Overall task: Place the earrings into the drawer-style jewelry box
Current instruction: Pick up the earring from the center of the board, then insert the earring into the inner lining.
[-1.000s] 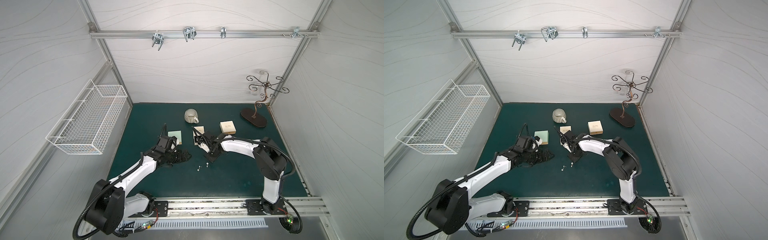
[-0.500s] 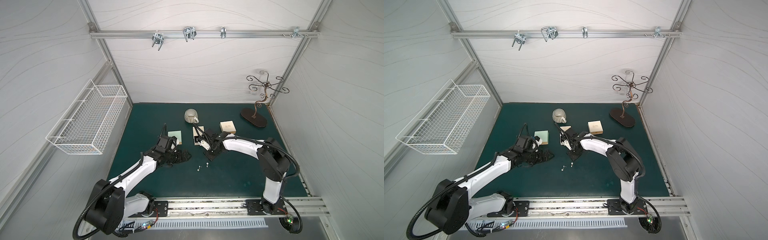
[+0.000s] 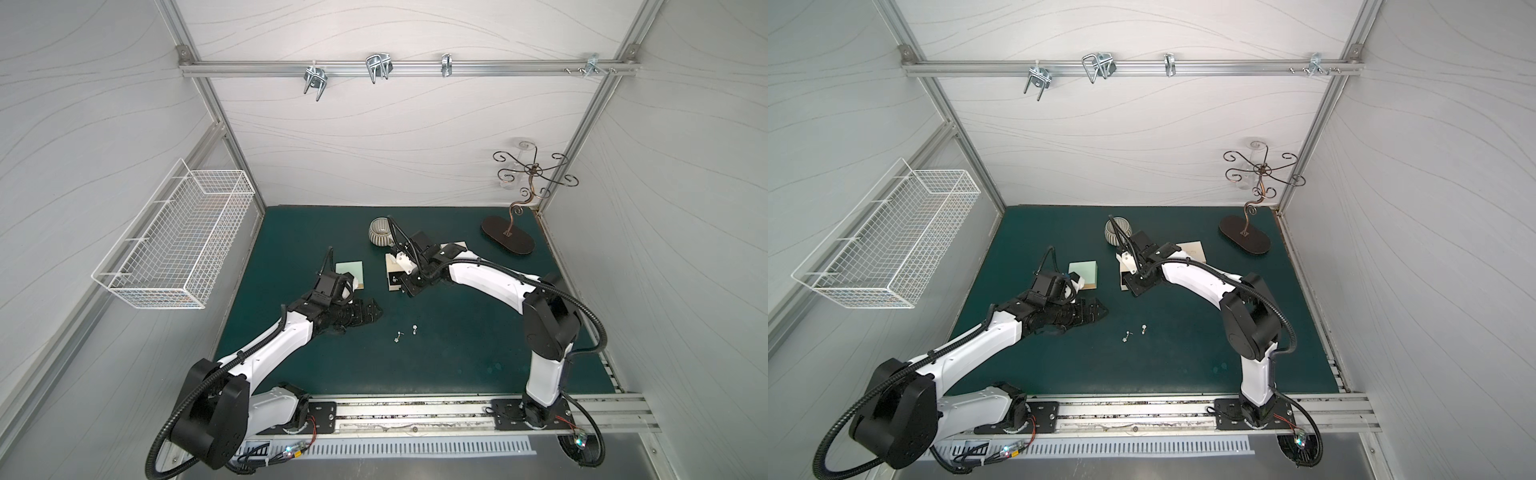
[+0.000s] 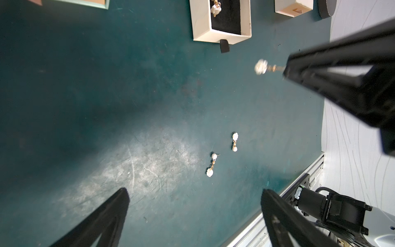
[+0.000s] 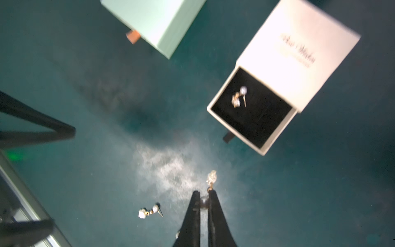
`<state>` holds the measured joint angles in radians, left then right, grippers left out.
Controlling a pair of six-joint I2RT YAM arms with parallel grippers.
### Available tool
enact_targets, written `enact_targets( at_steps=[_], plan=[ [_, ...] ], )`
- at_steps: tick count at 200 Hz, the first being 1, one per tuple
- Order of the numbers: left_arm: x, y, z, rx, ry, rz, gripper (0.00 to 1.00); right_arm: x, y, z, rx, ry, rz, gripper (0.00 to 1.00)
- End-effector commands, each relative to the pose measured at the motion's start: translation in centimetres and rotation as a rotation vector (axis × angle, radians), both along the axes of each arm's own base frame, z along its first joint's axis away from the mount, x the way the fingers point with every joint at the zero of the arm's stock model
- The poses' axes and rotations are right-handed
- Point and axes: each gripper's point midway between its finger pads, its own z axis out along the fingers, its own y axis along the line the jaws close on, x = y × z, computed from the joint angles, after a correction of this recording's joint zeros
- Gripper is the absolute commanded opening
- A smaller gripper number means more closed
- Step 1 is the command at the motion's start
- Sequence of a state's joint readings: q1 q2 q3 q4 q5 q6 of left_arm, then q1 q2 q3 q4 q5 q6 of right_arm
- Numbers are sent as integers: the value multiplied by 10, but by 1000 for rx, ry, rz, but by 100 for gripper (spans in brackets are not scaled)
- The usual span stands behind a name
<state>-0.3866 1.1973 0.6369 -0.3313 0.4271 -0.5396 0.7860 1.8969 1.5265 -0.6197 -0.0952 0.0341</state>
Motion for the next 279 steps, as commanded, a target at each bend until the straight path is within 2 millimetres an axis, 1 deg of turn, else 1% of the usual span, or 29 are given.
enact_targets(
  at_steps=[1, 21, 44, 74, 127, 150, 191, 212, 236, 253, 279],
  plan=[
    [6, -2, 11, -20, -36, 6, 99, 13, 5, -7, 3, 29, -16, 8],
    [5, -2, 11, -19, -36, 5, 99, 26, 8, -10, 5, 28, -37, 8],
    [5, -2, 11, -18, -35, 5, 99, 43, 8, -16, 5, 33, -74, 8],
    [5, -2, 11, -18, -34, 5, 99, 58, 6, -26, 2, 43, -109, 8],
    [4, -1, 11, -13, -39, 9, 99, 71, 3, -47, -14, 68, -144, 9],
    [5, -1, 11, -14, -39, 9, 99, 74, 2, -51, -16, 77, -154, 10],
    [6, -1, 11, -13, -39, 10, 99, 75, 4, -40, 6, 59, -155, 16],
    [6, -1, 11, -11, -38, 9, 99, 76, 5, -28, 30, 45, -157, 20],
    [10, -2, 14, -12, -47, 5, 99, 77, 4, -14, 53, 31, -161, 22],
    [14, -4, 19, -10, -57, -2, 99, 78, -1, -3, 76, 19, -178, 22],
    [25, -8, 30, -6, -83, -16, 99, 78, -13, 25, 189, -18, -231, 23]
  ],
)
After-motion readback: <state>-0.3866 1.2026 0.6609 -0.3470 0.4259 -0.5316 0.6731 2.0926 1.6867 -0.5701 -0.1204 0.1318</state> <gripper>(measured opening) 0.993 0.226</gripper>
